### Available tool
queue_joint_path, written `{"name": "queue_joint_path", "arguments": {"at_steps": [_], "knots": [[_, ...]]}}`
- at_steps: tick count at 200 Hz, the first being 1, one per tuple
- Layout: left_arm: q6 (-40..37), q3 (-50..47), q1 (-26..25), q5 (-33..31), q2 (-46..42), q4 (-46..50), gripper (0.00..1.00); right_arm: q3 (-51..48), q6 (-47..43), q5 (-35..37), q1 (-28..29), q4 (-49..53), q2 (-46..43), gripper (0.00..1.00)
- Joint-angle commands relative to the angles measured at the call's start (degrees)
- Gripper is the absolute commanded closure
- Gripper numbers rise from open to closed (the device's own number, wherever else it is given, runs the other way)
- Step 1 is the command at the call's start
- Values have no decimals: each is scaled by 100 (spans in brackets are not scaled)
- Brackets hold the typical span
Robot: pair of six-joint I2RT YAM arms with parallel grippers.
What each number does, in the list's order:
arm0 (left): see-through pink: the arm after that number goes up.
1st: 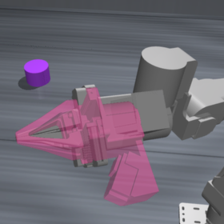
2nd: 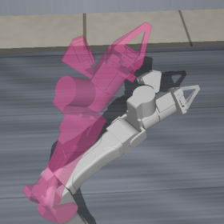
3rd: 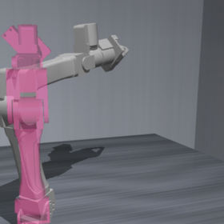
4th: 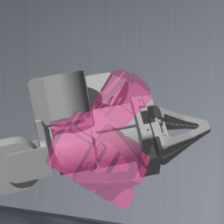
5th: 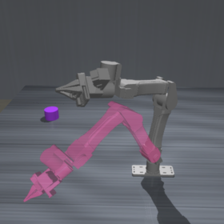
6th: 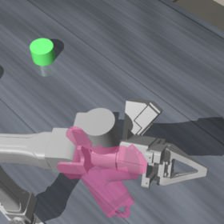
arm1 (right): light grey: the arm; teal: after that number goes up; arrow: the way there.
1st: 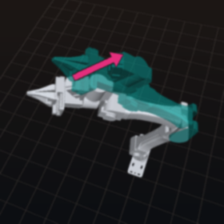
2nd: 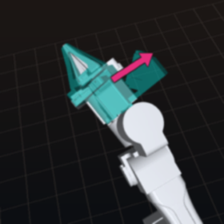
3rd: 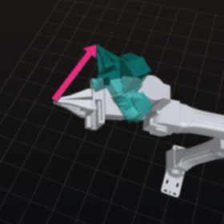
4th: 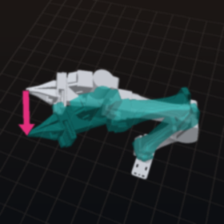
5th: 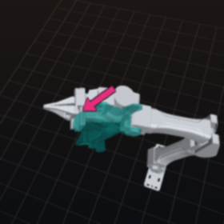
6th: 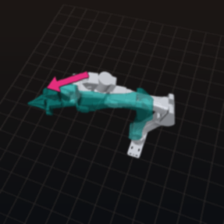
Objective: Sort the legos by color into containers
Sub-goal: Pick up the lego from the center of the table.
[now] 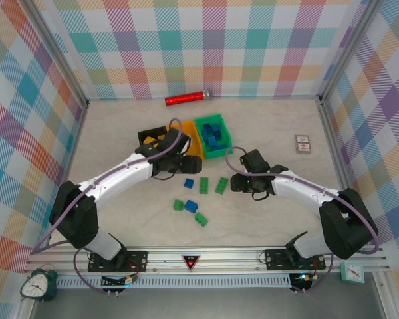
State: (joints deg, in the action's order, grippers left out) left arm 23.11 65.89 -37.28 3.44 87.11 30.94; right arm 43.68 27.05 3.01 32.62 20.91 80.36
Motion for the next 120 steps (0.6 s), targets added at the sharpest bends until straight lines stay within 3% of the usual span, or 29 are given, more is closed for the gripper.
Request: {"name": "queue_joint_path", "arguments": {"at_steps": [1, 46, 120], "knots": [[-10, -411, -80, -39, -237, 13, 33, 200, 103, -147, 55, -208, 128, 46], [93, -723, -438, -372, -60, 169, 33, 194, 143, -186, 107, -341, 308, 46], [283, 302, -561, -1018, 1322, 852, 33, 186, 160, -96, 174, -328, 297, 46]]}}
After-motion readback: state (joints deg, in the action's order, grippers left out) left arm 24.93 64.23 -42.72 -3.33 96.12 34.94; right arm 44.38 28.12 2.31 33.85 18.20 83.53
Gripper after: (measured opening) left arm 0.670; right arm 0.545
